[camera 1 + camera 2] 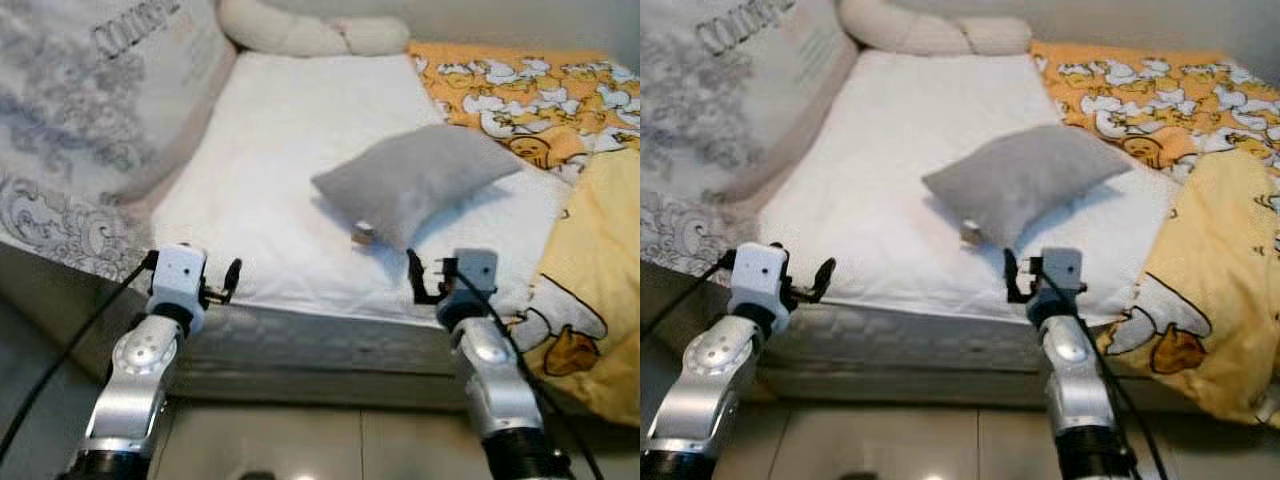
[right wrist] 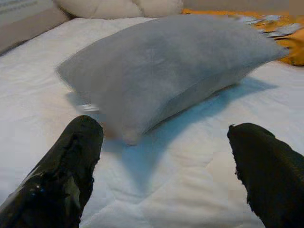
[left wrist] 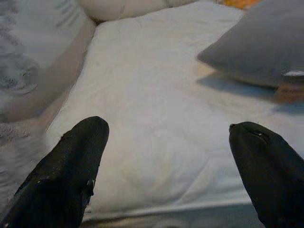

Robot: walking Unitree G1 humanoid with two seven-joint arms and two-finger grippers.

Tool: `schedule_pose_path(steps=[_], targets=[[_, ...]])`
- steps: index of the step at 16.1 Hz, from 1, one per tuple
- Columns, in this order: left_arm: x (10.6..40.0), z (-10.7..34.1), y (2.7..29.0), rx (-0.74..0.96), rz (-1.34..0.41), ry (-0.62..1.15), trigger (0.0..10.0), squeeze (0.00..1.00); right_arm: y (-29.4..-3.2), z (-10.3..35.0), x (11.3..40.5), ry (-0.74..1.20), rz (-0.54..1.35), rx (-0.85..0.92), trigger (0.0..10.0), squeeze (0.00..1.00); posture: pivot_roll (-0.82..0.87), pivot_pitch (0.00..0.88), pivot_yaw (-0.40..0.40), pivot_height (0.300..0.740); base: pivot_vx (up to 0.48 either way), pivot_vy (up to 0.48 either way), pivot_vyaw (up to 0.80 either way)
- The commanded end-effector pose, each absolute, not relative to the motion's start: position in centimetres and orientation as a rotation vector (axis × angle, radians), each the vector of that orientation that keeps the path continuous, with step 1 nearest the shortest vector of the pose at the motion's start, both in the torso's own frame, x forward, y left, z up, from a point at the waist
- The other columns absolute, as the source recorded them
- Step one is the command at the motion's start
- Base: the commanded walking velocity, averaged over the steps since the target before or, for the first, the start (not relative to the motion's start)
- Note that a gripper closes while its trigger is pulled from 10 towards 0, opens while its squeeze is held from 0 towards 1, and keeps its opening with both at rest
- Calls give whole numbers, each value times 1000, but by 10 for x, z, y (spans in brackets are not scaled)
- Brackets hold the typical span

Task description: Clean up the room

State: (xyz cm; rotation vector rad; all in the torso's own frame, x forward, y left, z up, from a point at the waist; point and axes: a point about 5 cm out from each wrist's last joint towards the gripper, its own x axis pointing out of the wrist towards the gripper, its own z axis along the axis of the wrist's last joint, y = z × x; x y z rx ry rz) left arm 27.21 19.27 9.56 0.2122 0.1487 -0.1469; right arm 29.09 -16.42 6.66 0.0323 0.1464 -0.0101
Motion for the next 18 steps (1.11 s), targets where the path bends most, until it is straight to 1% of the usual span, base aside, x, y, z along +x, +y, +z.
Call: schedule_pose_path(steps=[1,11,18], targets=[[274,97,185,210,-171,141,10000,0,-177,68,291,149,-48,25,10000,0,36,0,-13,740,337,0,0],[276,95,183,207,-175,145,10000,0,-183,72,296,130,-27,-5,10000,0,19,0,-5,740,335,0,0],[276,95,182,206,-179,146,10000,0,-181,69,293,142,-10,-9,10000,0,26,0,-6,740,335,0,0]])
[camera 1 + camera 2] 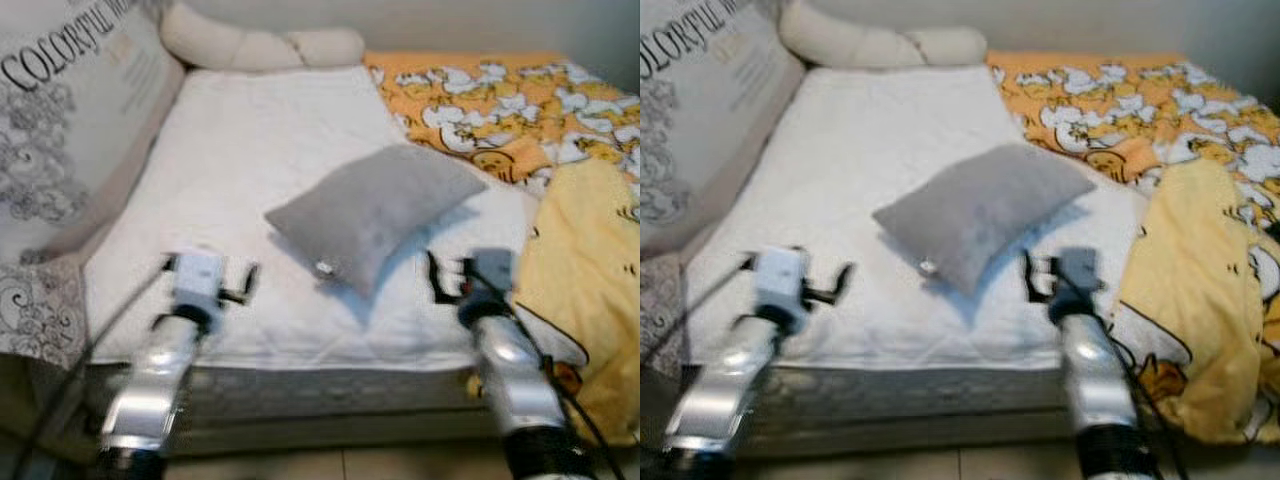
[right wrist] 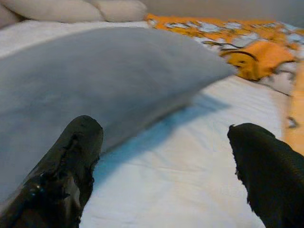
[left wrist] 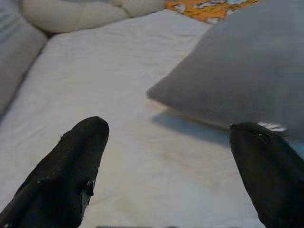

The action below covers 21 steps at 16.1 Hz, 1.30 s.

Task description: Clean up the room

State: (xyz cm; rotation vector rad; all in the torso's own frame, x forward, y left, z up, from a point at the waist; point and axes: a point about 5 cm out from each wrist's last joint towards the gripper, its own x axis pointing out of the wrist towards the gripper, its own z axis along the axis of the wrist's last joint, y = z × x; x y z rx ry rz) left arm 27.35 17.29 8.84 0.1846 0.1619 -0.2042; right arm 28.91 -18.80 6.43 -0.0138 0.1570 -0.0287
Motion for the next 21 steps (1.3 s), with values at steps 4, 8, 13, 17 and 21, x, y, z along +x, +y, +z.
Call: schedule_pose_path(steps=[4,8,13,17,21], targets=[[275,94,183,209,-182,145,10000,0,-178,66,292,143,0,-10,10000,0,22,0,-3,740,334,0,0],[277,95,182,223,-192,142,10000,0,-177,64,292,147,2,-11,10000,0,28,0,-7,740,332,0,0],[276,94,180,230,-202,143,10000,0,-176,63,290,148,8,-18,10000,0,30,0,-7,740,332,0,0],[274,94,181,233,-203,144,10000,0,-176,61,289,152,6,-16,10000,0,37,0,-11,740,326,0,0],[273,92,179,238,-203,147,10000,0,-176,60,287,154,10,-17,10000,0,32,0,-4,740,75,0,0]])
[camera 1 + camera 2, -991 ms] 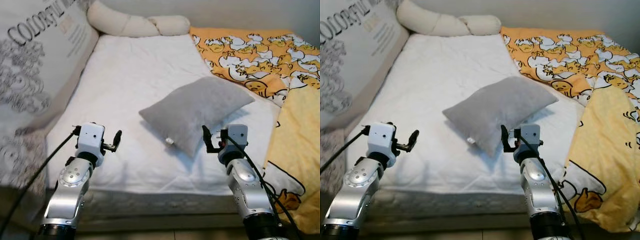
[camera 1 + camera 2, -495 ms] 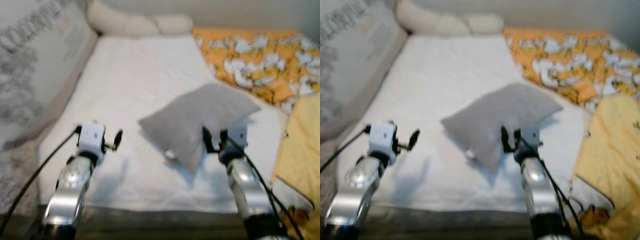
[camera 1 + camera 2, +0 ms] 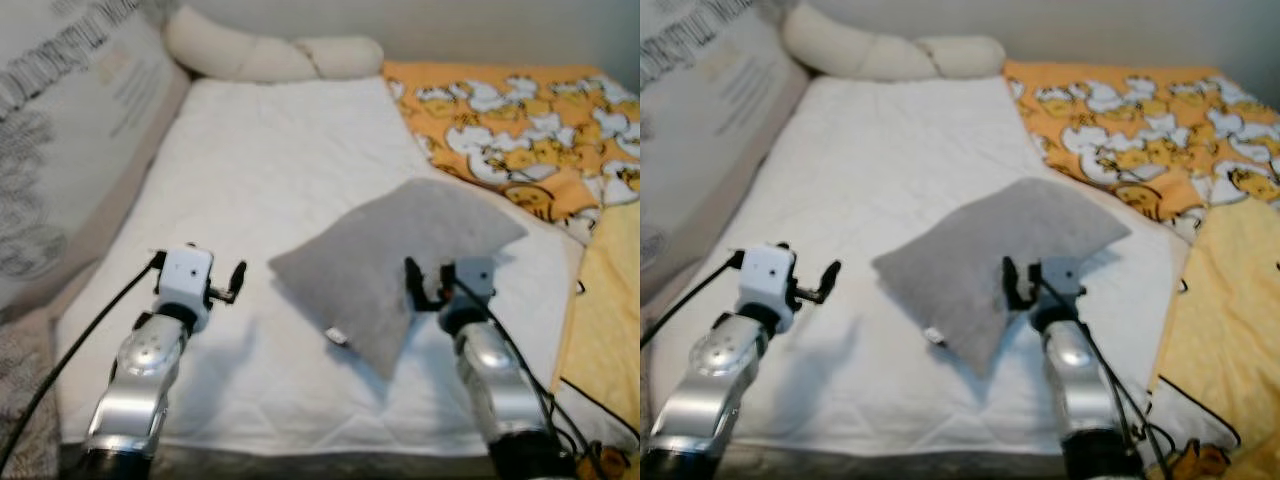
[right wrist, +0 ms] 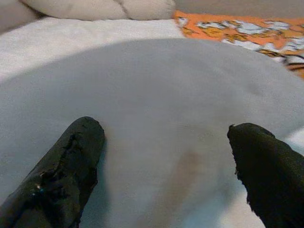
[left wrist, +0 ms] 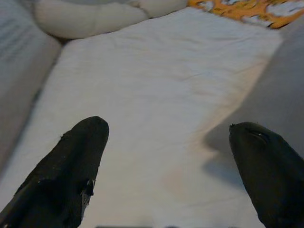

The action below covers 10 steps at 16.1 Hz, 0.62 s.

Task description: Clean up the room

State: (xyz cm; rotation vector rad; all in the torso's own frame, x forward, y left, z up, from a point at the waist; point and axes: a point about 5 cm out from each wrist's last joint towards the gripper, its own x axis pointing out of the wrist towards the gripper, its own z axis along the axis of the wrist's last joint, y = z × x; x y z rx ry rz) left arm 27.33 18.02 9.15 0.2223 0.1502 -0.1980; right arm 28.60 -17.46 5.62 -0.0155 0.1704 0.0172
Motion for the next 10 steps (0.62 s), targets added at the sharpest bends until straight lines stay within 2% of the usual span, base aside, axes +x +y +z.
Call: schedule_pose_path(steps=[1,5,8,9,10], targets=[[272,92,179,244,-209,152,10000,0,-176,60,287,156,7,-14,10000,0,41,0,-10,740,0,0,0],[271,94,181,268,-216,151,10000,0,-178,58,286,161,1,-14,10000,0,43,0,-6,740,0,0,0],[271,101,178,300,-248,134,10000,0,-184,65,289,144,-6,116,10000,0,51,0,-7,740,0,0,0],[270,101,178,311,-256,137,10000,0,-187,65,288,138,-3,127,10000,569,53,0,-7,740,0,0,0],[268,100,177,329,-270,140,10000,0,-190,65,286,139,-11,130,10000,1000,57,0,-7,740,0,0,0]])
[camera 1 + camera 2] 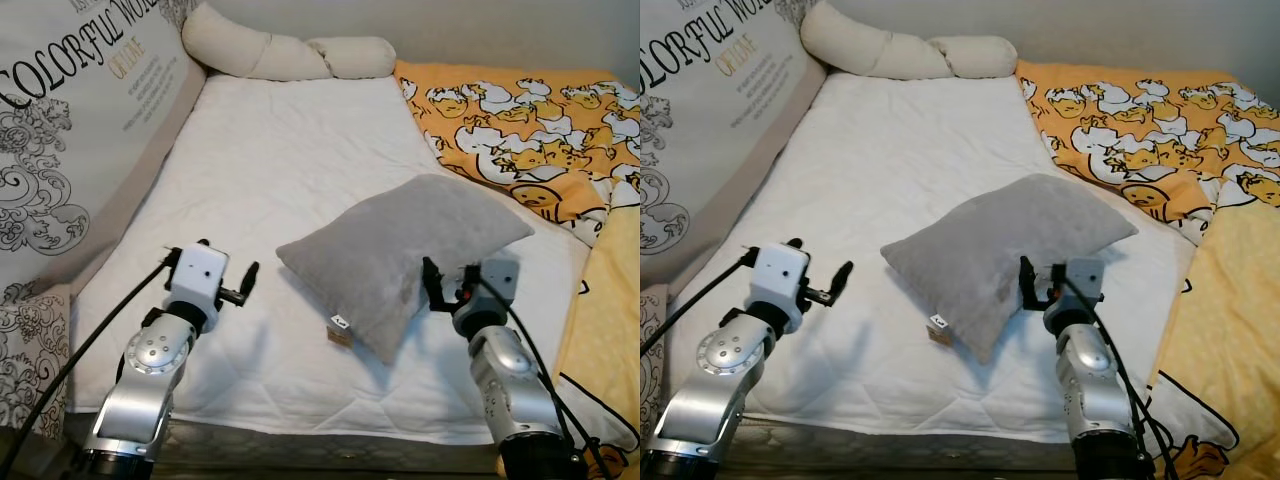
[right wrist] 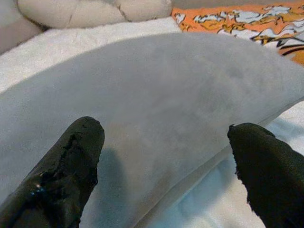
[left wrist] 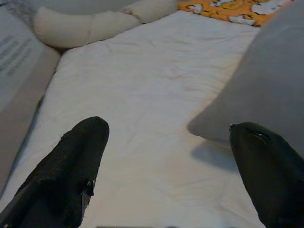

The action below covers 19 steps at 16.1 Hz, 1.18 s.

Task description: Clean up the room

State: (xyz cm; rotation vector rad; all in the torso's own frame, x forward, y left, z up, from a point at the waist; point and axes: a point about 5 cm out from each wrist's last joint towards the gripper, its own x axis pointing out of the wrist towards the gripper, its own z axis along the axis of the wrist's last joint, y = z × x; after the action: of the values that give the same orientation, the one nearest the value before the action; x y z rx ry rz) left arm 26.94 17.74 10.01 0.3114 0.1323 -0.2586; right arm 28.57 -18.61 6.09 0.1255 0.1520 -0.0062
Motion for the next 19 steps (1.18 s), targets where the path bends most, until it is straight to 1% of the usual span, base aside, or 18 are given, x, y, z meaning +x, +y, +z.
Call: schedule_pose_path(steps=[1,4,5,6,7,8,9,12,14,16,18,19], targets=[[267,102,177,333,-277,138,10000,0,-196,66,286,131,-34,159,10000,1000,56,0,-2,740,0,0,0],[272,102,180,300,-279,151,10000,0,-209,70,286,123,-95,229,10000,1000,43,0,11,740,0,0,0],[279,103,181,293,-284,154,10000,0,-212,70,286,135,-119,268,10000,1000,33,0,14,740,0,0,0],[293,104,181,298,-295,164,10000,0,-216,68,284,163,-139,328,10000,1000,19,0,16,740,0,0,0],[298,105,181,296,-303,169,10000,0,-218,66,283,172,-147,356,10000,1000,13,0,18,740,0,0,0],[311,104,178,273,-319,183,10000,0,-221,62,282,200,-154,427,10000,1000,4,0,21,740,0,0,0],[324,102,174,236,-324,206,10000,0,-229,60,280,209,-206,435,10000,1000,-20,0,27,740,0,0,0],[351,88,155,211,-333,303,10000,0,-242,55,278,218,-255,416,10000,1000,-87,0,45,740,0,0,0],[359,85,145,278,-312,332,10000,0,-245,51,277,247,-281,401,10000,1000,-109,0,49,740,0,0,0],[364,84,131,303,-283,360,10000,0,-246,43,280,315,-306,380,10000,1000,-127,0,54,740,0,0,0],[363,75,122,354,-259,400,10000,0,-240,40,291,362,-277,337,10000,1000,-145,0,61,740,0,0,0],[360,70,116,342,-267,423,10000,0,-232,40,300,386,-237,325,10000,1000,-145,0,61,740,0,0,0]])
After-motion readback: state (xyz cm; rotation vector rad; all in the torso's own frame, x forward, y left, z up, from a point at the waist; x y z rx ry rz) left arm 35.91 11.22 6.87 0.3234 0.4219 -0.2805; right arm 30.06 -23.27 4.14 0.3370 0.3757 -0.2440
